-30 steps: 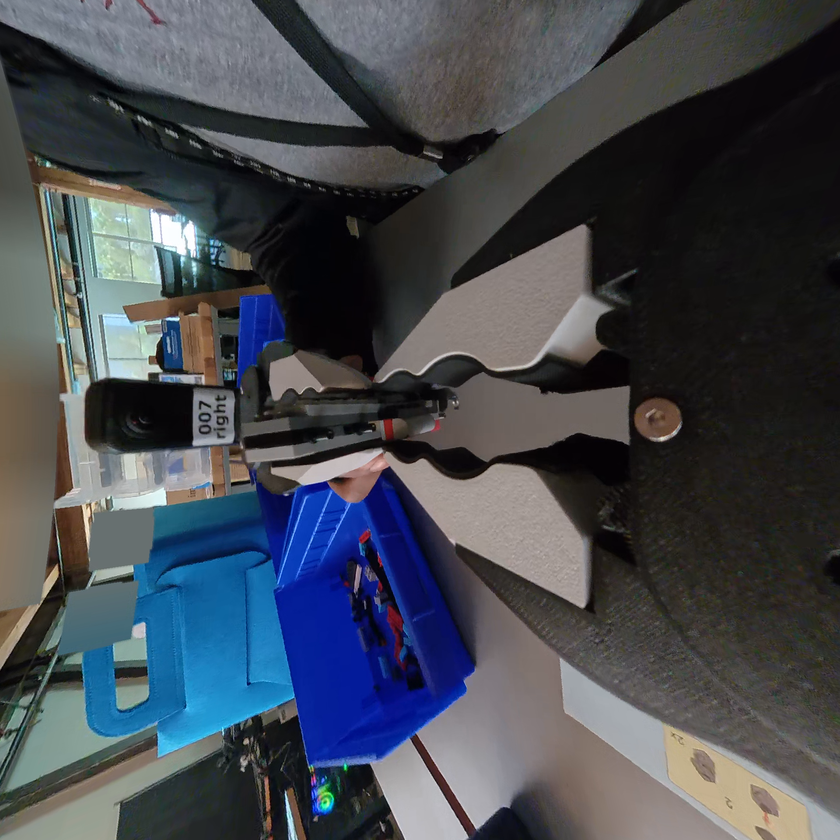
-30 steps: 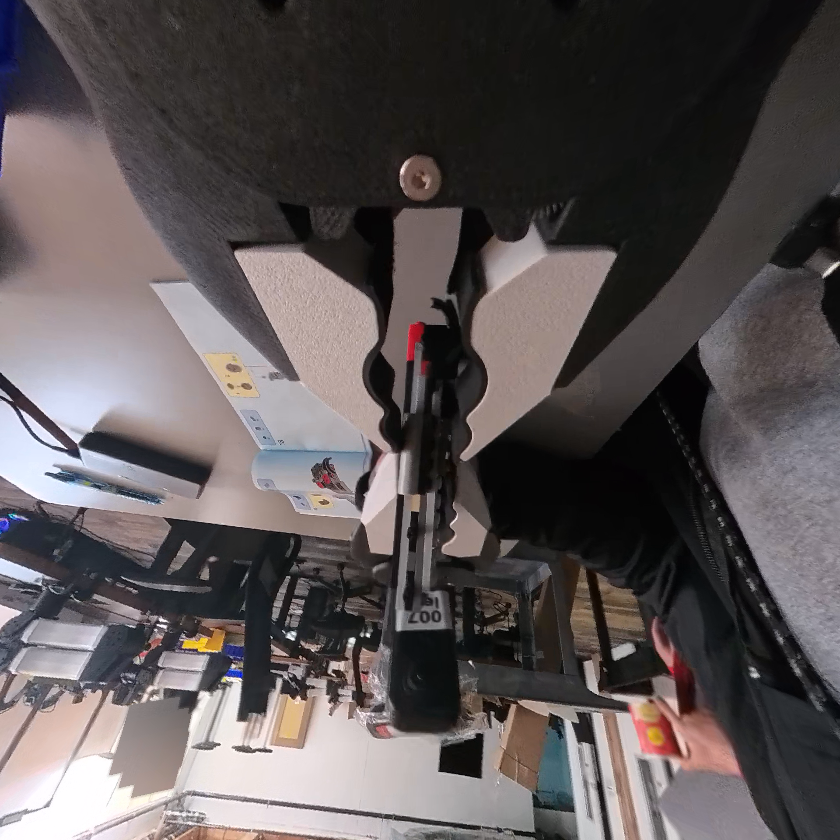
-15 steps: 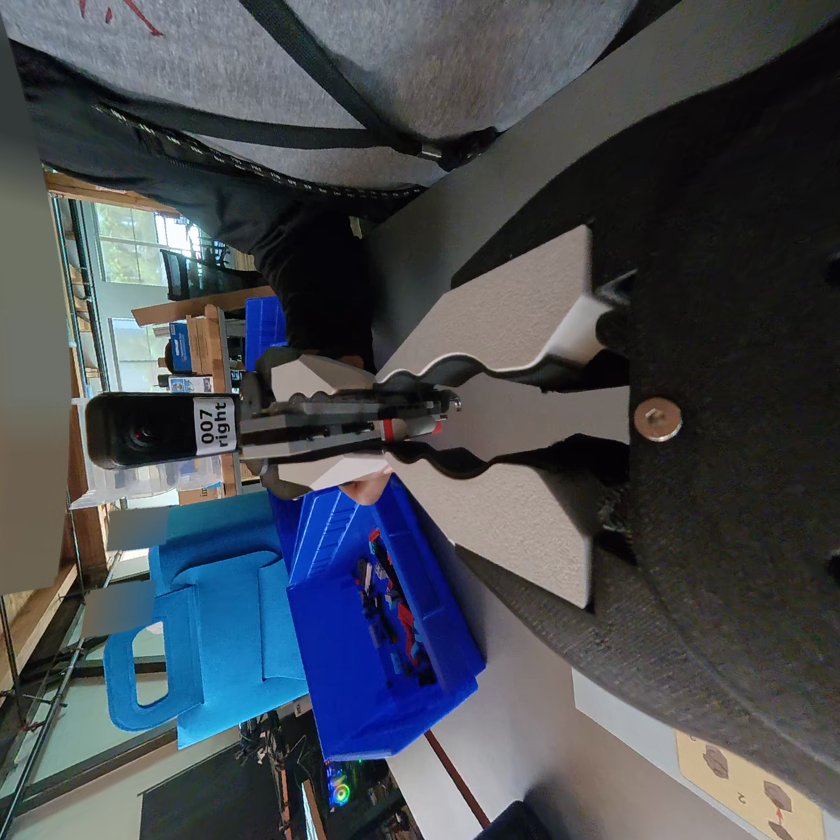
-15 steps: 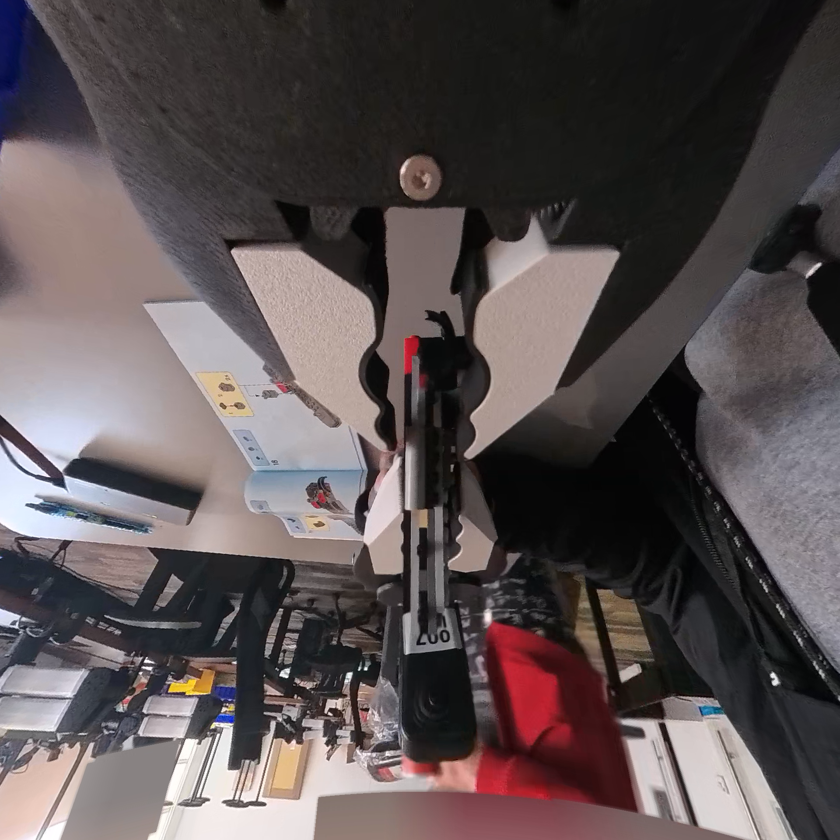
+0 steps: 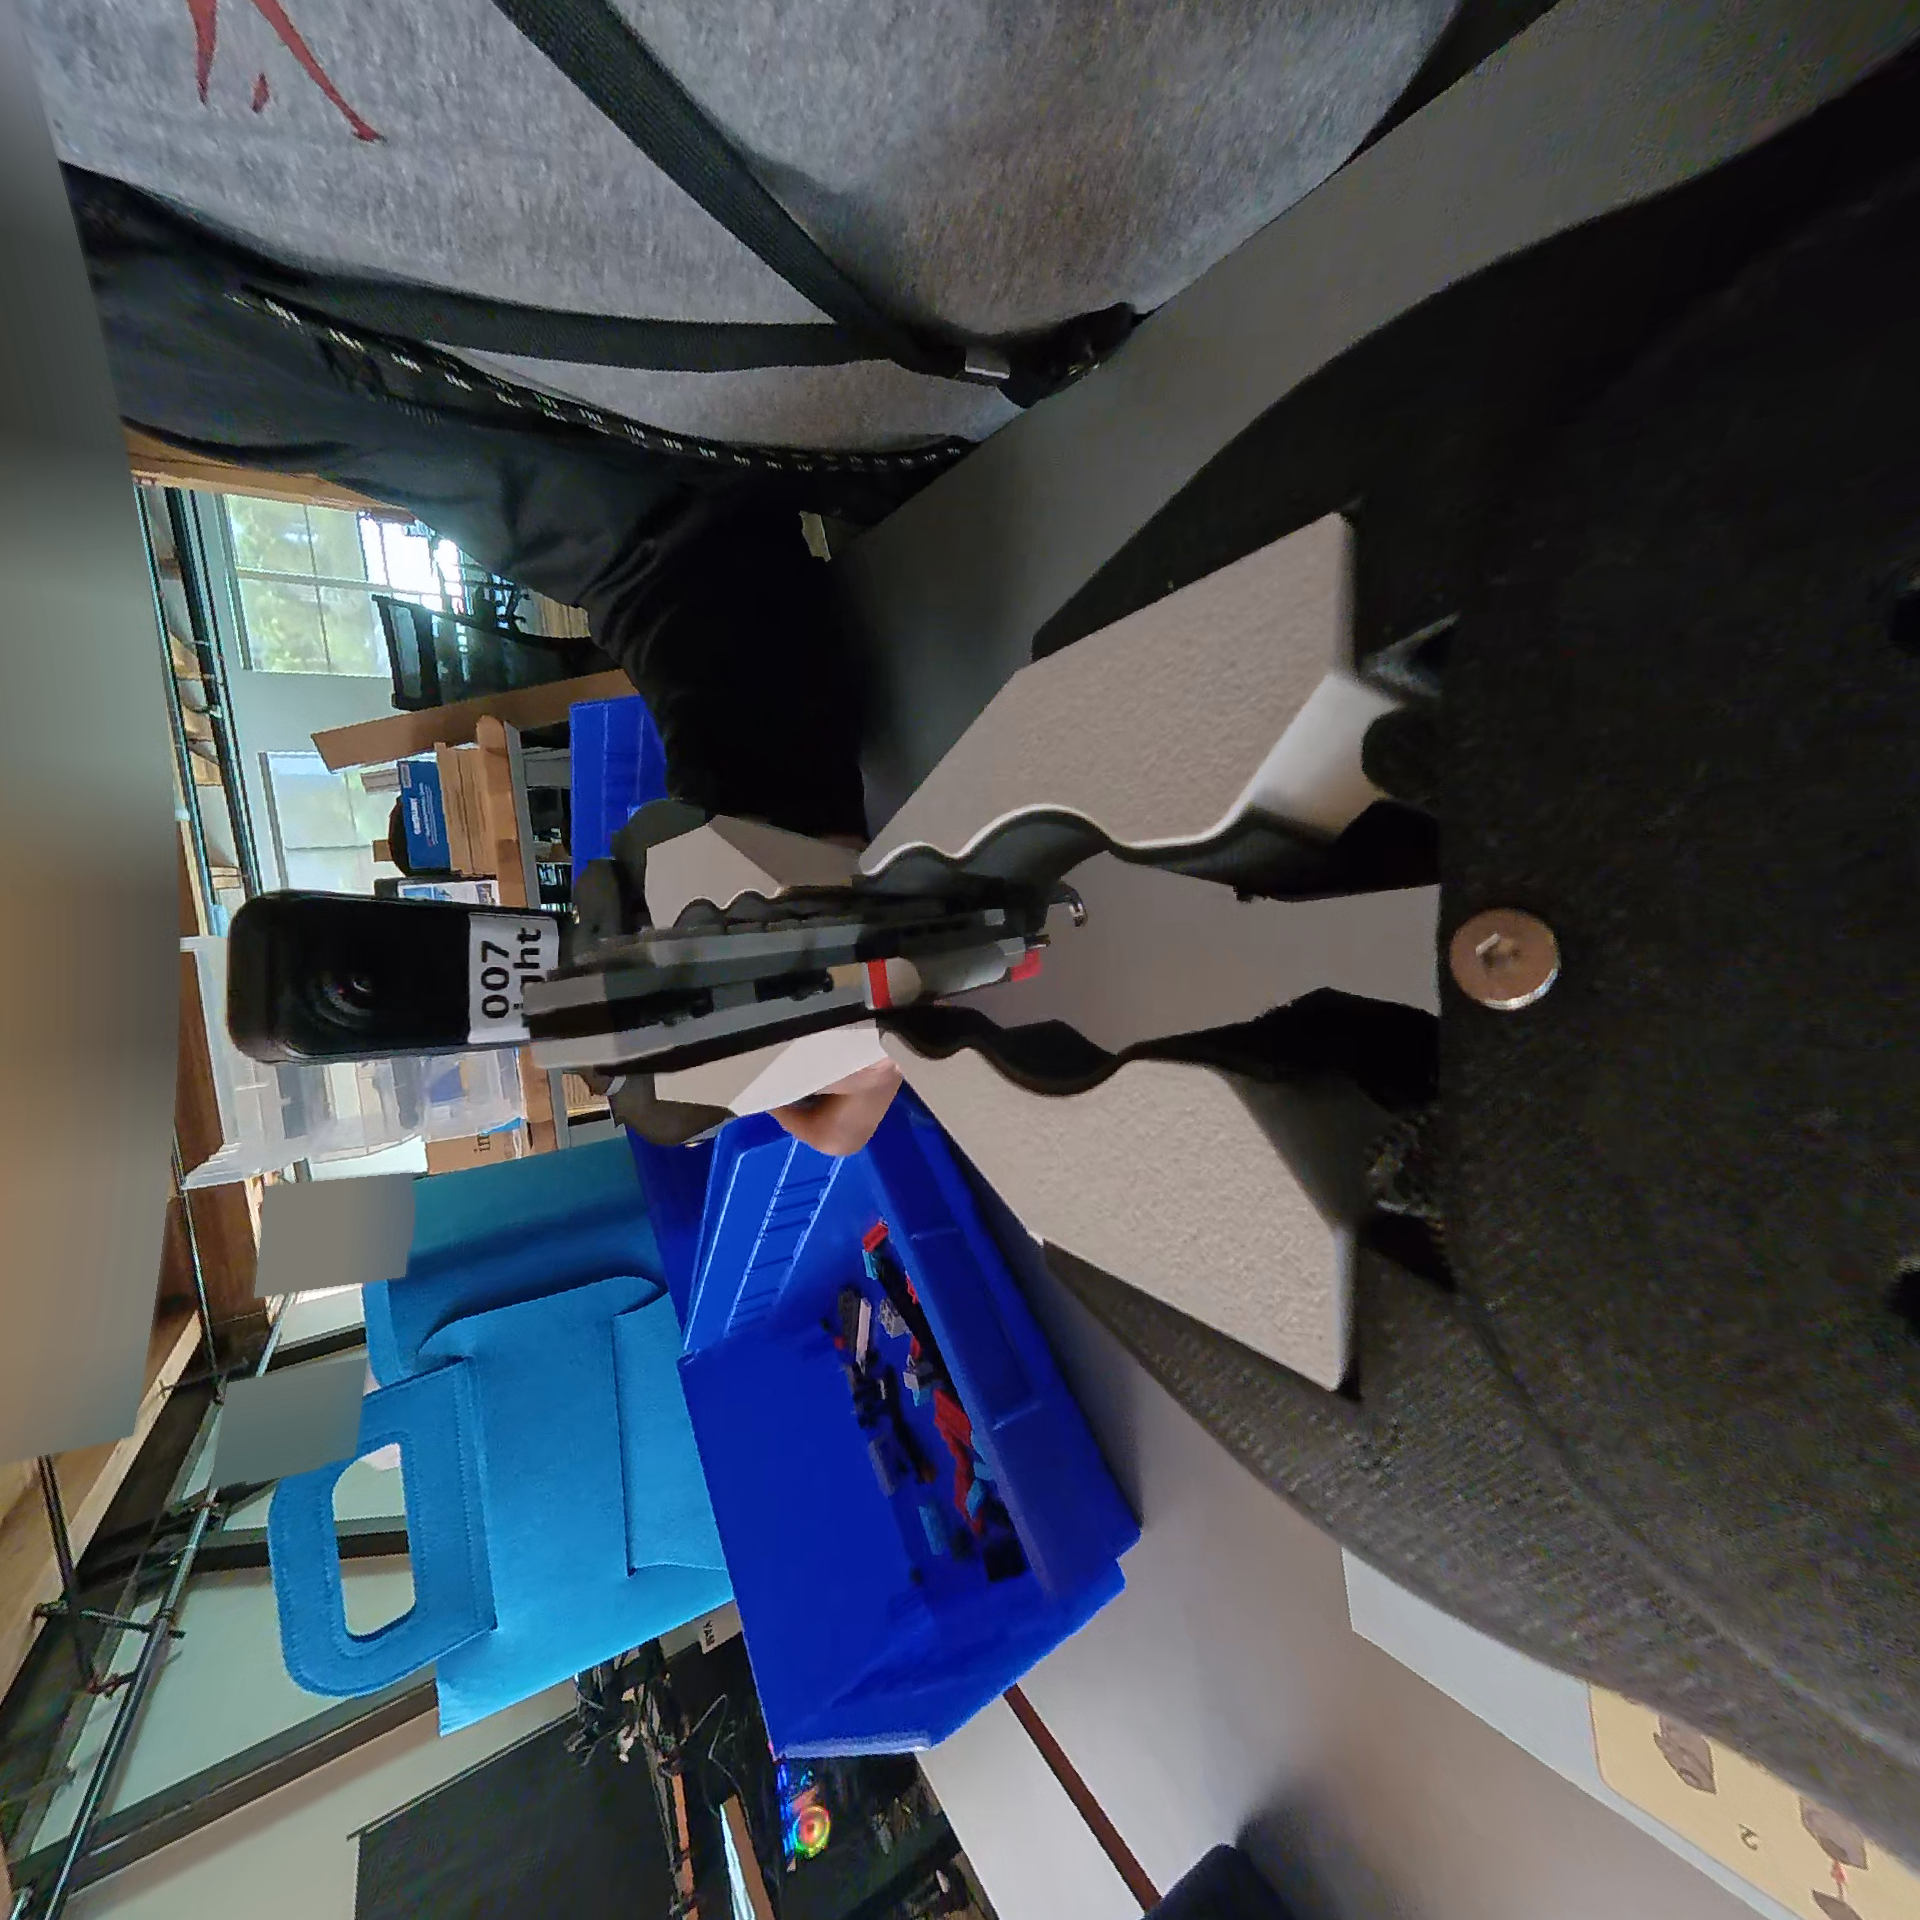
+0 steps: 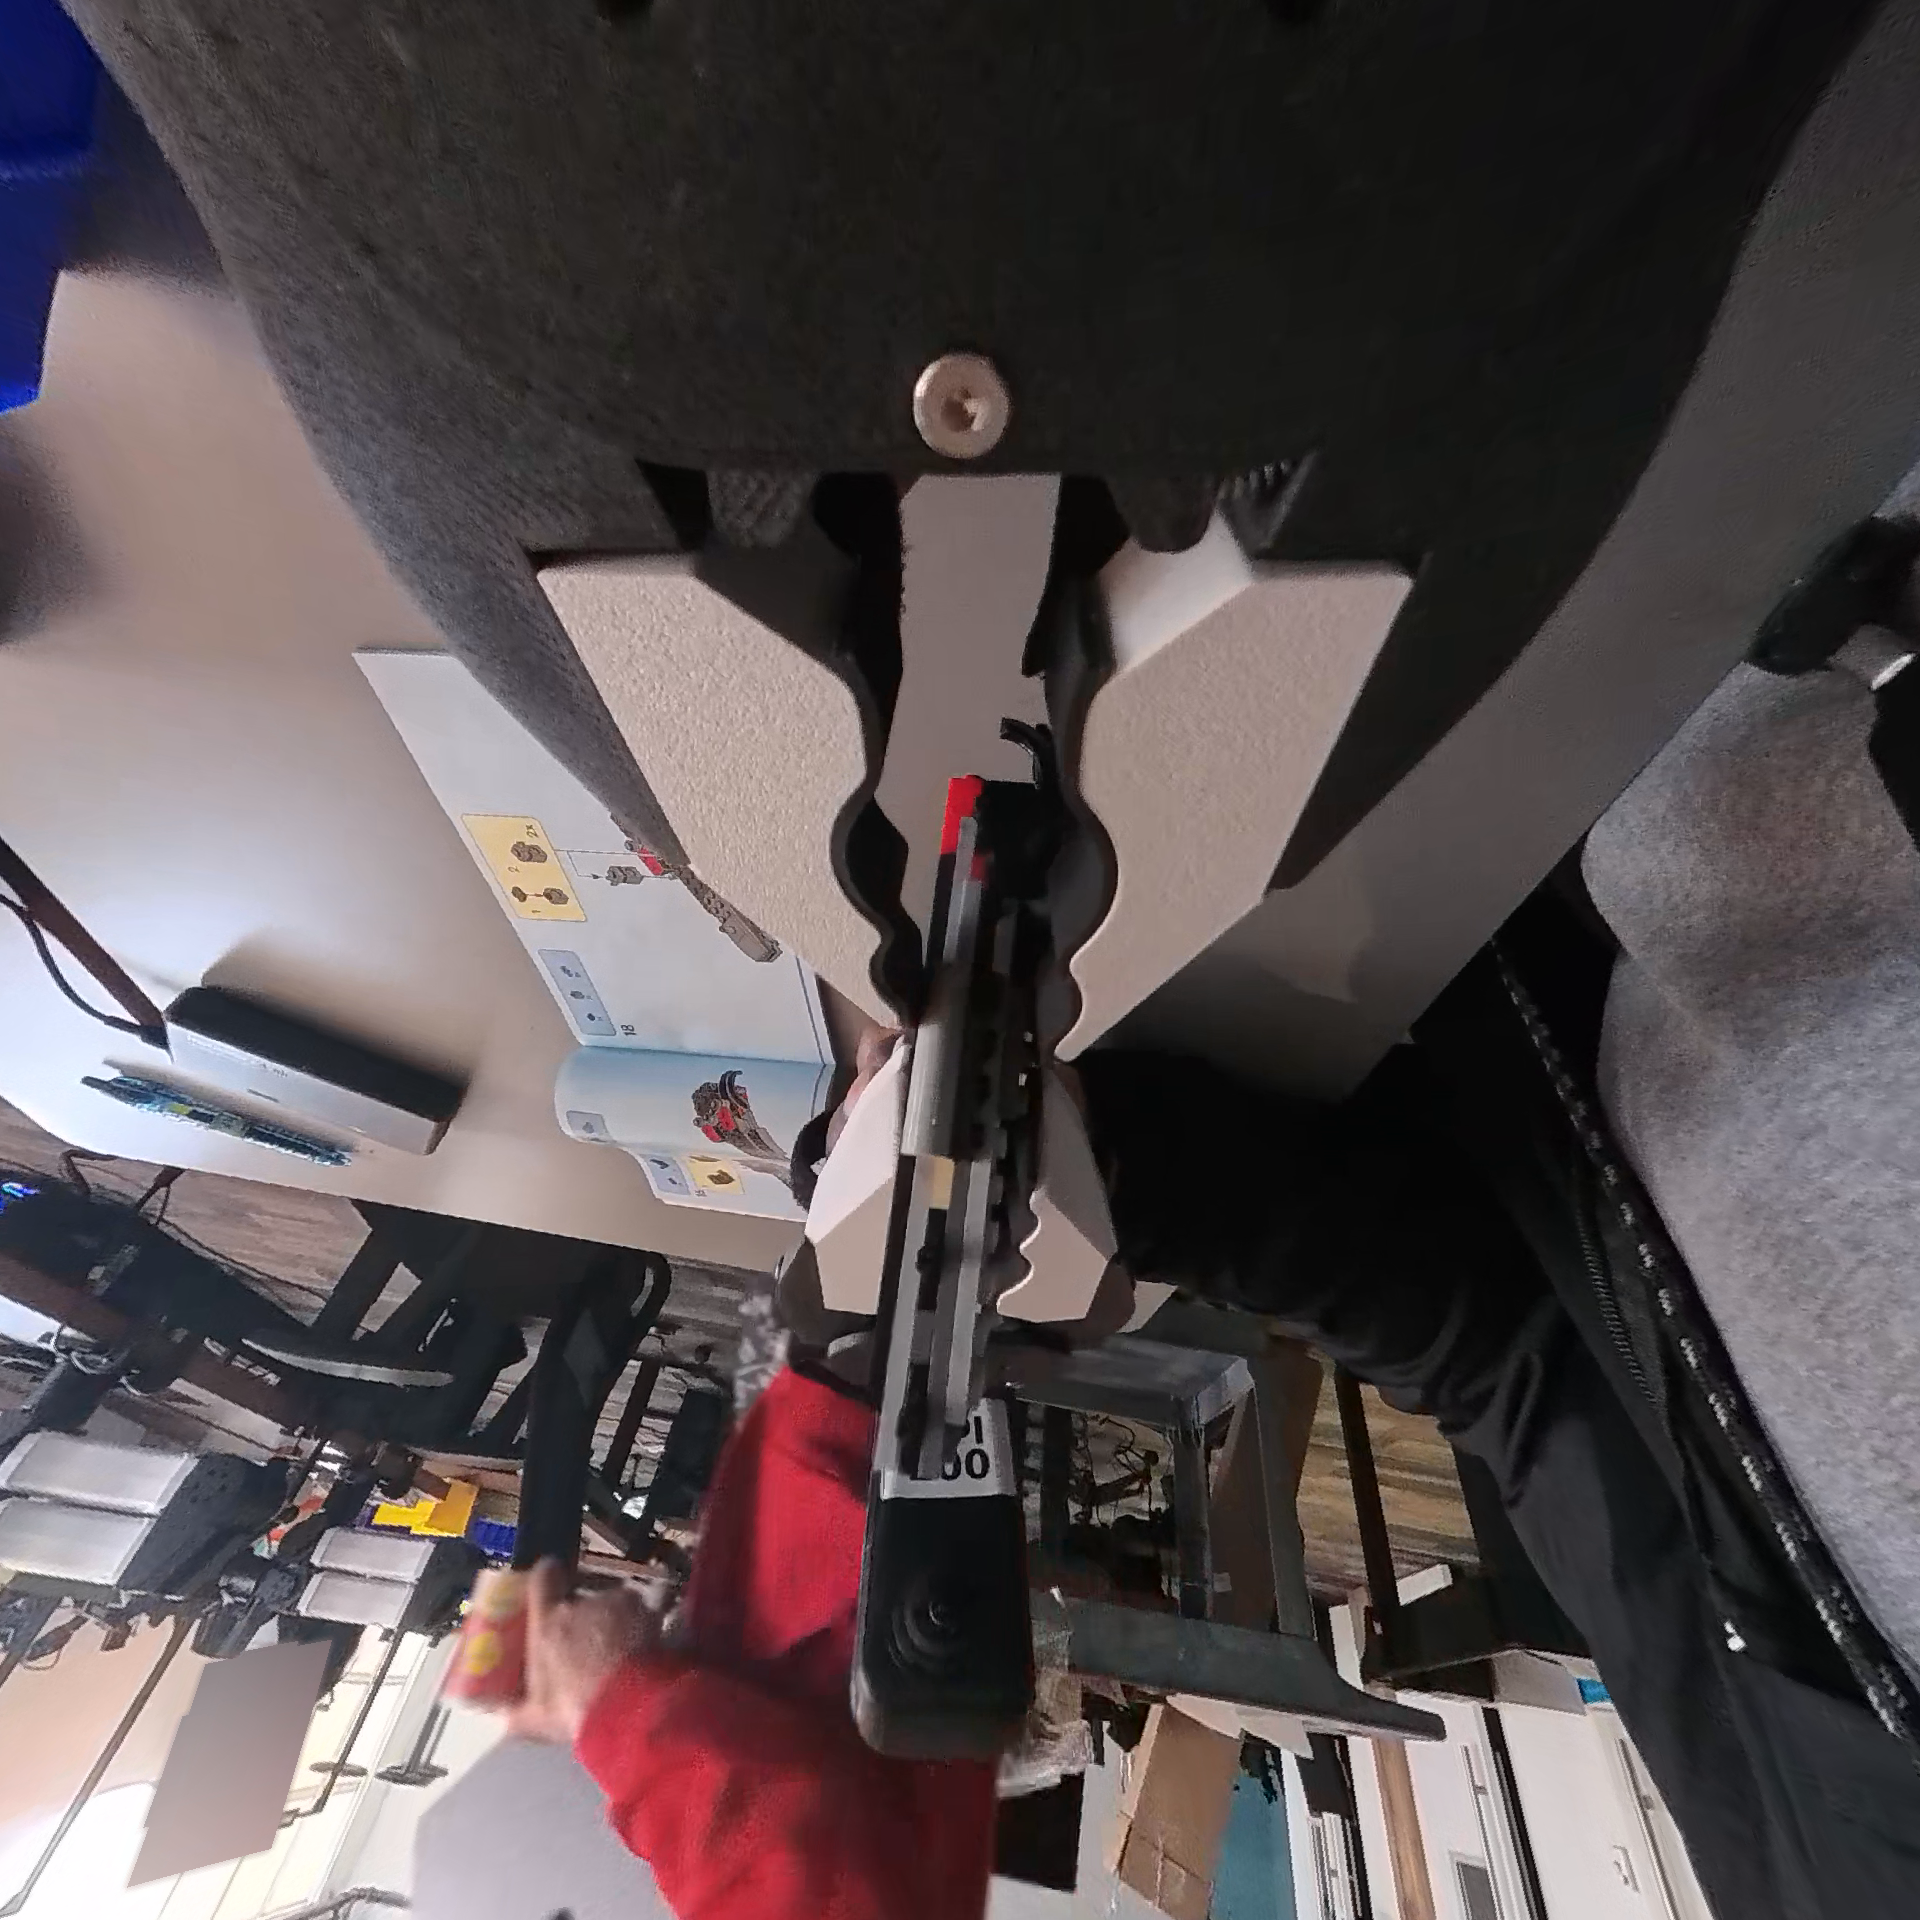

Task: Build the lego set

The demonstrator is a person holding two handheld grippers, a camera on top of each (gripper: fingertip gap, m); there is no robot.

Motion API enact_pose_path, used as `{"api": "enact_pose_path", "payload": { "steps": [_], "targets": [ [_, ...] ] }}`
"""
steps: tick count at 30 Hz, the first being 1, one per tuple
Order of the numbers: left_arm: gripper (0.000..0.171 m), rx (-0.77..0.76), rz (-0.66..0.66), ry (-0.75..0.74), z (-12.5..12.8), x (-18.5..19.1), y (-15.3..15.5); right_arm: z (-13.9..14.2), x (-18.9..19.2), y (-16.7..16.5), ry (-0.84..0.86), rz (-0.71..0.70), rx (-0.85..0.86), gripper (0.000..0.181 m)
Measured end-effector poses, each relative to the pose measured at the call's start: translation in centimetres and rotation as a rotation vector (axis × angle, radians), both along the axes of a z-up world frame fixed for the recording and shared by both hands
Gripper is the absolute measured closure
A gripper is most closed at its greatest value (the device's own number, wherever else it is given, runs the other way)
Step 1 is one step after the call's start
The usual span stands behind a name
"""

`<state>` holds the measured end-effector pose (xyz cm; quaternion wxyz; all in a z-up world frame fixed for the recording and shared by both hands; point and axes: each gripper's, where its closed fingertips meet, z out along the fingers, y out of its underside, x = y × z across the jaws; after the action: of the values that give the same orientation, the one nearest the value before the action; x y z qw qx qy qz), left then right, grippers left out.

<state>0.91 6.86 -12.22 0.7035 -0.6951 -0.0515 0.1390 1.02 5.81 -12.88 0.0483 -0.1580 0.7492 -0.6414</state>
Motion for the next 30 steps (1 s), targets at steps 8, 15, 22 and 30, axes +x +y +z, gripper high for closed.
{"api": "enact_pose_path", "payload": {
  "steps": [8, 15, 22, 30],
  "targets": [
    [0.15, 0.036, 0.026, -0.1, 0.0, -0.9, -0.1, 0.0, -1.1, -0.2, -0.088, -0.04, -0.012, 0.159],
    [0.14, 0.287, 0.149, -0.482, 0.2, -4.7, -2.0, 0.4, -5.5, -0.4, -0.531, -0.211, -0.107, 0.158],
    [0.141, 0.459, 0.087, -0.712, 0.2, -6.1, -1.8, 1.0, -6.9, -0.6, -0.804, -0.201, -0.184, 0.158],
    [0.15, 0.412, 0.035, -0.745, -0.3, -6.2, -1.0, 0.7, -6.8, -1.1, -0.847, -0.191, -0.176, 0.158]
  ]
}}
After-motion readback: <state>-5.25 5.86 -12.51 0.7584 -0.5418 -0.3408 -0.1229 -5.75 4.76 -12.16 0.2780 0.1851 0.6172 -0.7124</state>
